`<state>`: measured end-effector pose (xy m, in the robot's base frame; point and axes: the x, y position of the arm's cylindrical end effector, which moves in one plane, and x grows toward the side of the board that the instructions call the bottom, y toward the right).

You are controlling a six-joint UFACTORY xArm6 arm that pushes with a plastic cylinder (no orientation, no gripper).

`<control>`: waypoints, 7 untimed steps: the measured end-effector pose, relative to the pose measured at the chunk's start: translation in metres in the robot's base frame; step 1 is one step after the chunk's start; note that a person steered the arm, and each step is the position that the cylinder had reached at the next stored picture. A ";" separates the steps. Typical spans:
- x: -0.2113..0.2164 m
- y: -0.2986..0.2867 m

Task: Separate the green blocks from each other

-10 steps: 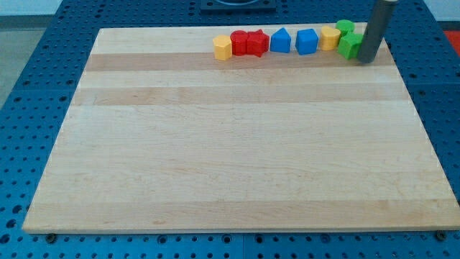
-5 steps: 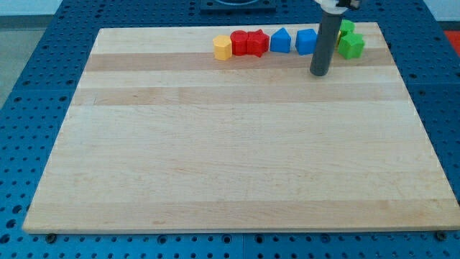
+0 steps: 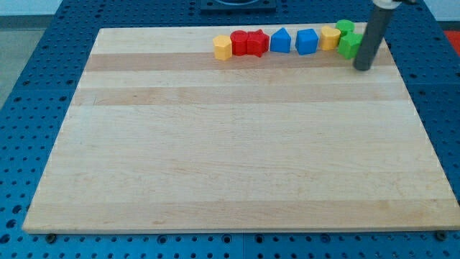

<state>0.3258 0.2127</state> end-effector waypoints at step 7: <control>-0.054 0.024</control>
<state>0.2722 0.2371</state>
